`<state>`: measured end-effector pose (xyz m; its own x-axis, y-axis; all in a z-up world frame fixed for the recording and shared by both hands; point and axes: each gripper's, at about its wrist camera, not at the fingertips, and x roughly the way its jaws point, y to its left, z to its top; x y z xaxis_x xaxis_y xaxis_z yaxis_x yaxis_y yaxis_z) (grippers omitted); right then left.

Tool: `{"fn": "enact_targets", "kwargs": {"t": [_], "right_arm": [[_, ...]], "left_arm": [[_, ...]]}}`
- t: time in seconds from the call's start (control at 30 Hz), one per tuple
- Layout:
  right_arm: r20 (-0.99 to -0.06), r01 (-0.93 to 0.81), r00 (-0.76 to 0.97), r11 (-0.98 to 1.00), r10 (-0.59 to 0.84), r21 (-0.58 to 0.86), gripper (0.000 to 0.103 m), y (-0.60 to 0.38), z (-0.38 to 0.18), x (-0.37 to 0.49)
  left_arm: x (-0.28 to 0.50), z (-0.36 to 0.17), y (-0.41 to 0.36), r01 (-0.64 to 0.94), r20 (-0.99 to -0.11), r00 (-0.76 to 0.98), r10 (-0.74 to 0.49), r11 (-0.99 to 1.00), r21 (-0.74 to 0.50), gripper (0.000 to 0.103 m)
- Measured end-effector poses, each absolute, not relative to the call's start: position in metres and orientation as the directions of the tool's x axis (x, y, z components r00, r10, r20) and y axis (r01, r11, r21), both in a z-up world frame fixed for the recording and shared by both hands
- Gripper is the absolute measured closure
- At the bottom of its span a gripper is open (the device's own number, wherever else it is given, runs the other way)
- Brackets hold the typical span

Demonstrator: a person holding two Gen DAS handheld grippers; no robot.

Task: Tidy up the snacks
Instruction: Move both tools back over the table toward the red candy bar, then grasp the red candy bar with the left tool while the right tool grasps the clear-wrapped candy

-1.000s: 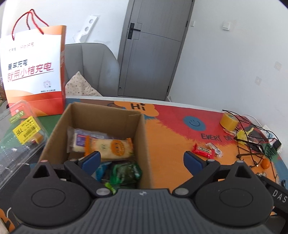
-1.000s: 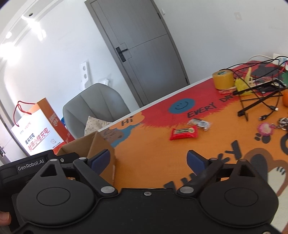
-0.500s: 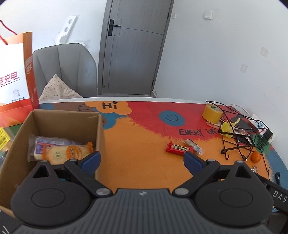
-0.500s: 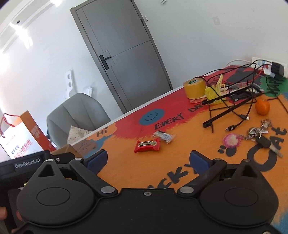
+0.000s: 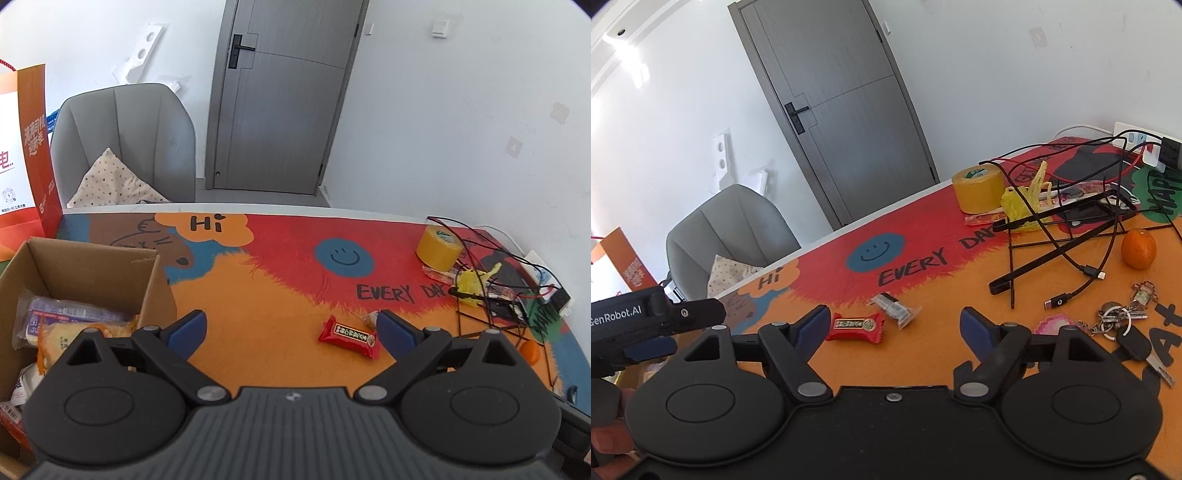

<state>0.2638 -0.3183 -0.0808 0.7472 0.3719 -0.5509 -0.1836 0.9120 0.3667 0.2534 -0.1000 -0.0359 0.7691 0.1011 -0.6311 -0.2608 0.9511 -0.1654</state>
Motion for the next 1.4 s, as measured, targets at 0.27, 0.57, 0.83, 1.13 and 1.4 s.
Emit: {"fn": "enact_targets", "kwargs": {"t": [0.27,0.57,0.83,1.13,1.4], "right_arm": [[-0.569,-0.191,0.732,0.915,0.375,0.356,0.039,-0.311,-0.092,0.282],[-0.559,-0.179,0.734,0.903,0.387,0.39,0.048,-0.321,-0.094,0.304],[-0.592,-0.166,0.7,0.898,0.398,0.407,0.058,-0.317,-0.11,0.332],[-0.621,-0.152,0.673,0.897,0.402,0.416,0.059,-0.315,-0.134,0.344],[-0.632,-0.138,0.672,0.904,0.385,0.404,0.059,-0.318,-0.142,0.351]], "left_arm": [[0.283,-0.045,-0.114,-0.298,-0.651,0.75,0.121,0.94,-0.169,0.007],[0.314,-0.072,-0.129,-0.299,-0.682,0.726,0.083,0.932,-0.204,0.016],[0.339,-0.096,-0.138,-0.322,-0.715,0.695,0.078,0.923,-0.212,0.034],[0.358,-0.124,-0.14,-0.37,-0.758,0.647,0.082,0.903,-0.219,0.035],[0.356,-0.127,-0.146,-0.366,-0.74,0.658,0.139,0.918,-0.154,0.072]]}}
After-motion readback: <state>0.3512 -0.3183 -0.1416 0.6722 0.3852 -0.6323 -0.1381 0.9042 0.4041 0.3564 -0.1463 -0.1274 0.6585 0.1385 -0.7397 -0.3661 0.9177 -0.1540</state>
